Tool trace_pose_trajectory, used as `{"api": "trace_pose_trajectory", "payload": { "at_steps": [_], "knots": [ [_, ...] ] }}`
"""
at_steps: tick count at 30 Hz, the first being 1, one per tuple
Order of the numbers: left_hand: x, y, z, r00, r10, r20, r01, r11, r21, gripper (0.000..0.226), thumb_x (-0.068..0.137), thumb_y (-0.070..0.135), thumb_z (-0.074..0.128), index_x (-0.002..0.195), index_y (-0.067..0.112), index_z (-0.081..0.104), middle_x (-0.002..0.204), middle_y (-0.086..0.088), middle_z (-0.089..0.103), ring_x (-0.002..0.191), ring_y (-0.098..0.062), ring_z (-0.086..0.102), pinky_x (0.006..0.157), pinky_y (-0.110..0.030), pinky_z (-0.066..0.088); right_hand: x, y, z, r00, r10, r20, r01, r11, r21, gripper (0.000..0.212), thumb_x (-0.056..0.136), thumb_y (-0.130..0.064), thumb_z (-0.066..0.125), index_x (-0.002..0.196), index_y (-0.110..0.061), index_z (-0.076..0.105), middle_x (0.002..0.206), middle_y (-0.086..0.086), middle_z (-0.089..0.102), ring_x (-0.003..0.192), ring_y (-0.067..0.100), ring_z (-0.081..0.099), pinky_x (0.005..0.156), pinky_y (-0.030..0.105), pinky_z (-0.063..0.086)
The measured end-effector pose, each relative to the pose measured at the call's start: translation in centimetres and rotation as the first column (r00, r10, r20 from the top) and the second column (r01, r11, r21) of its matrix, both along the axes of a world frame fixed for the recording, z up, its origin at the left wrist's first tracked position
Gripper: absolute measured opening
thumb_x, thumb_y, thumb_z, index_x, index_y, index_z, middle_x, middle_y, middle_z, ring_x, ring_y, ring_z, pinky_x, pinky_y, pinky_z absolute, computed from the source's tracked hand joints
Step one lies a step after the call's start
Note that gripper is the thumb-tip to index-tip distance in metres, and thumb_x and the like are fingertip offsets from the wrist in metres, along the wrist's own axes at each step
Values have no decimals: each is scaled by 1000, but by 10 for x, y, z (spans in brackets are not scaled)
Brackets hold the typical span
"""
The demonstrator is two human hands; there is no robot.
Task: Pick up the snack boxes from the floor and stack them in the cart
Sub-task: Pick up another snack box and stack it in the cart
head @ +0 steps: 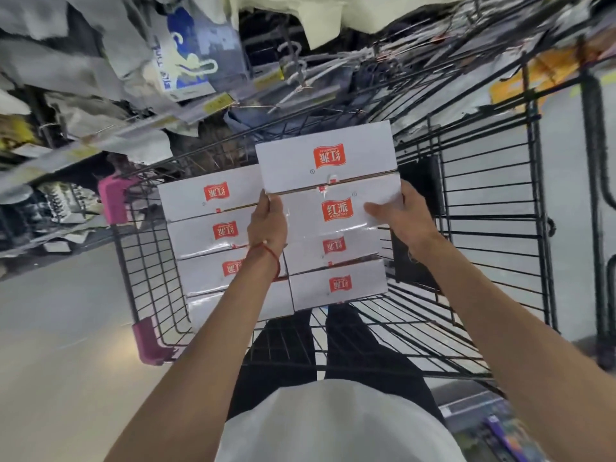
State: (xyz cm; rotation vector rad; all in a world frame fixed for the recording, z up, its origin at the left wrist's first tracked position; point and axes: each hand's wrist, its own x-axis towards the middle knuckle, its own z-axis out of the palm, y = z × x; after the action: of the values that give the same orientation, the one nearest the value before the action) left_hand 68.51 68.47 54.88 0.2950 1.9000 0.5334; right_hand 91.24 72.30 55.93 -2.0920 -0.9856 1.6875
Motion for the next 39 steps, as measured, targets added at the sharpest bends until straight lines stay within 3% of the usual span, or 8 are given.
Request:
{"api": "trace_pose_trajectory", "payload": {
  "at_steps": [4, 11, 19, 21, 25, 30, 34, 39],
  "knots": [
    [-3, 1, 4, 999, 35, 14, -35, 999, -15, 72, 75, 78, 38, 137, 44, 56, 140, 4, 61, 126, -31, 58, 104, -56, 50, -4, 0, 2, 1000, 6, -2, -6, 1000, 14, 55, 87, -9, 80, 133, -21, 51, 125, -3, 64, 119, 16, 59, 99, 34, 53],
    [-4, 6, 15, 997, 47, 68, -47, 999, -9, 19, 106, 44, 41, 114, 40, 58, 118, 2, 61, 113, -28, 58, 93, -53, 57, -17, -11, 8, 996, -74, 42, 72, 996, 48, 57, 87, -13, 80, 129, -31, 46, 131, 0, 62, 122, 21, 61, 102, 43, 55],
    [-18, -25, 33, 994, -22, 109, 16, 999, 51, 19, 104, 31, 45, 112, 29, 61, 126, -2, 61, 117, -26, 57, 97, -44, 54, -11, -58, 33, 990, -130, 60, 119, 980, 162, 44, 95, -13, 72, 136, -18, 57, 126, -4, 66, 113, 6, 63, 93, 20, 54],
    [-23, -43, 39, 994, -9, 112, 1, 997, 74, 30, 104, 33, 48, 131, 25, 58, 136, -1, 57, 125, -25, 54, 104, -45, 50, -12, -72, 40, 989, -143, 27, 137, 978, 155, 45, 95, -12, 70, 138, -17, 57, 131, 0, 65, 120, 13, 62, 102, 28, 53],
    [-28, -86, 53, 993, 60, 97, -72, 990, 121, 38, 105, 31, 51, 142, 22, 54, 141, 0, 55, 126, -21, 54, 106, -39, 48, -18, -100, 48, 998, -55, -24, 58, 986, 156, 39, 91, -26, 70, 129, -23, 63, 136, 0, 64, 129, 23, 58, 113, 43, 46],
    [-22, -147, 83, 979, 176, 107, -194, 961, 198, 31, 105, 23, 52, 135, 17, 60, 130, -4, 62, 121, -22, 58, 98, -37, 49, -28, -136, 59, 990, 89, -108, -69, 982, 176, 32, 99, -7, 65, 131, -8, 62, 122, 1, 64, 105, 9, 64, 80, 7, 48],
    [-13, -201, 111, 962, 256, 95, -273, 916, 295, 19, 104, 15, 52, 117, 22, 65, 115, 2, 66, 111, -22, 62, 98, -41, 50, -35, -169, 72, 968, 209, -141, -174, 958, 228, 32, 100, -7, 63, 132, -10, 63, 120, -2, 64, 99, -1, 62, 68, 6, 50],
    [-14, -270, 142, 930, 360, 75, -363, 863, 352, 18, 104, 17, 53, 115, 23, 66, 106, 10, 66, 104, -14, 63, 76, -24, 55, -53, -206, 92, 924, 333, -186, -283, 926, 251, 31, 100, -16, 64, 130, -22, 65, 117, -8, 69, 105, 5, 63, 88, 22, 49]
  ]
}}
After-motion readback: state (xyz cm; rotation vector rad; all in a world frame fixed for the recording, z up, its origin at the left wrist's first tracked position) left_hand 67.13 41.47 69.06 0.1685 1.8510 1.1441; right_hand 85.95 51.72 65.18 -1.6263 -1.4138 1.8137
